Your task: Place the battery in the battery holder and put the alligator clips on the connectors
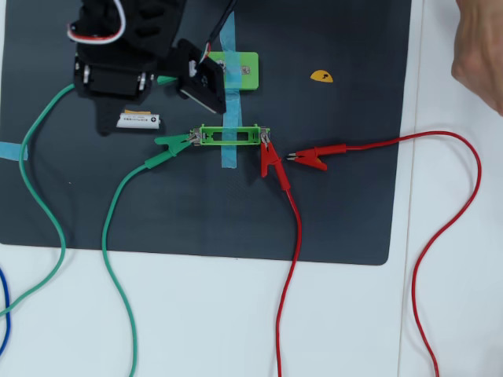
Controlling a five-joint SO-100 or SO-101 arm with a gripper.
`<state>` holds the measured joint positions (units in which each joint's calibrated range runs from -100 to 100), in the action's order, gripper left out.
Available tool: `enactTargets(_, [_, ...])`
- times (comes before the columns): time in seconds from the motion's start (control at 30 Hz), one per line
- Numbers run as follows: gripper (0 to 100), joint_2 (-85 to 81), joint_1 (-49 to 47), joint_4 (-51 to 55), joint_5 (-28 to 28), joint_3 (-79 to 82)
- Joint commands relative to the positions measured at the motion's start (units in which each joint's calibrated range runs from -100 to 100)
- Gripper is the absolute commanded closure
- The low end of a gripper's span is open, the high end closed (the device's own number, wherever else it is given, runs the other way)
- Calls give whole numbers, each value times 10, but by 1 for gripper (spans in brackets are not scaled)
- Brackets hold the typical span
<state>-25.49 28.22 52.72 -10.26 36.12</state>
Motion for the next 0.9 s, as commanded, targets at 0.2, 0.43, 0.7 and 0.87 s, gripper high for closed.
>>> enactTargets(0.2, [91,108,2,3,-16,-45])
enactTargets(0.43, [89,126,-23,3,-22,-45])
enactTargets(0.7, [88,128,-35,3,-17,-36])
enactTargets(0.87, [88,135,-35,3,-16,-35])
